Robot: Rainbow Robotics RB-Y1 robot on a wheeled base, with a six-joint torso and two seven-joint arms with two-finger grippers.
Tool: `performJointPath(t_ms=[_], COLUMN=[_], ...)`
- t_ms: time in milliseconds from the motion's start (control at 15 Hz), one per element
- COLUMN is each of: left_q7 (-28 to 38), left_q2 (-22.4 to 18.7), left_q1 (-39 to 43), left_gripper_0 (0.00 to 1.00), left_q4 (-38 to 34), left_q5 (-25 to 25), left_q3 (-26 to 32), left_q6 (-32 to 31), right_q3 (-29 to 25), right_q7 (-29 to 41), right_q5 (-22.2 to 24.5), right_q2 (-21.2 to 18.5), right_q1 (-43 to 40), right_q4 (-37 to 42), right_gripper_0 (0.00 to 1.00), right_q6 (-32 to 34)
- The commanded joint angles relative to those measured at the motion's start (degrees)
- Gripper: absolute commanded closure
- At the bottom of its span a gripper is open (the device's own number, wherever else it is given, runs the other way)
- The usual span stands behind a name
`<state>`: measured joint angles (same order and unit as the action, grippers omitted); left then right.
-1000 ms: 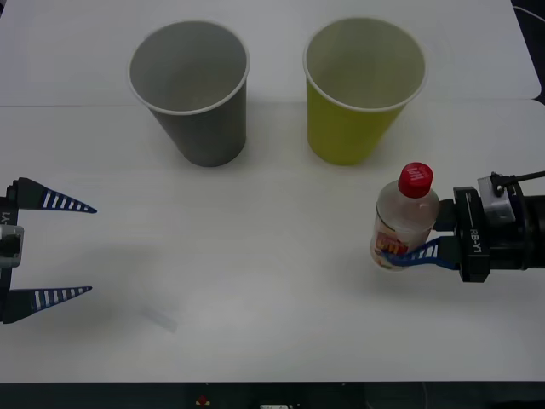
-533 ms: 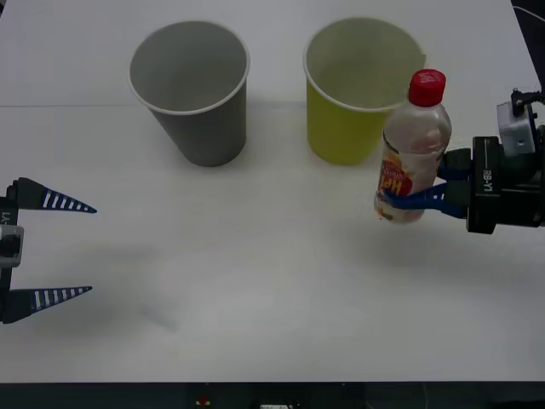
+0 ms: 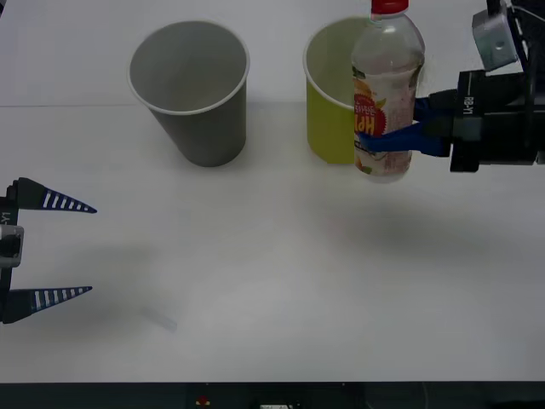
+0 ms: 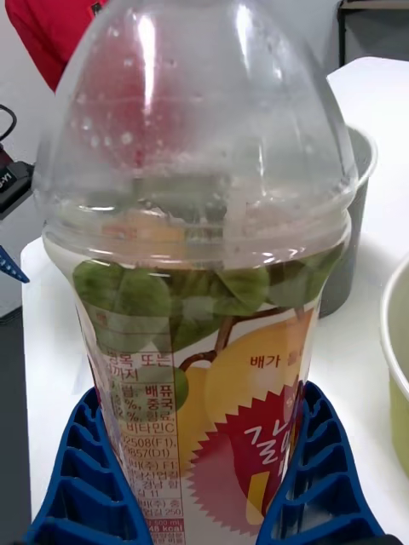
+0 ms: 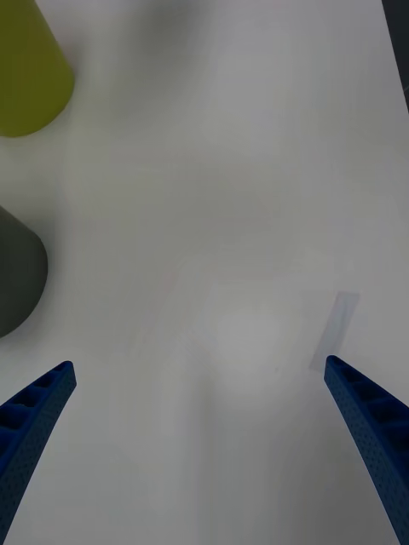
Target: Put the can into the green bin and the plastic bottle into the gray bin
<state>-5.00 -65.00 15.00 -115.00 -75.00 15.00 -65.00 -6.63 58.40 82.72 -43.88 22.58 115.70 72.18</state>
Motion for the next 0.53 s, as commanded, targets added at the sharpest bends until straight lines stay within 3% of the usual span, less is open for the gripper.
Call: performJointPath(t_ms=[67, 200, 533], left_q7=[0.0, 0.0, 0.0], left_q2=[0.0, 0.0, 0.0], left_q1=[0.0, 0.0, 0.0], left_gripper_0=[0.0, 0.0, 0.0], left_q4=[0.0, 0.0, 0.0], left_q5=[0.0, 0.0, 0.0], left_q3=[0.0, 0.0, 0.0], left_q6=[0.0, 0.0, 0.0], right_q3=[4.53, 9.62, 19.82], right_q7=[9.45, 14.37, 14.02], right_q5=[6.84, 11.15, 16.86], right_q2=[2.48, 4.24, 10.65], right_q1=[10.37, 18.28, 36.13], right_q4=[-0.39, -3.38, -21.93], right_gripper_0=[1.0, 1.0, 1.0], right_q6=[3.31, 3.23, 3.31])
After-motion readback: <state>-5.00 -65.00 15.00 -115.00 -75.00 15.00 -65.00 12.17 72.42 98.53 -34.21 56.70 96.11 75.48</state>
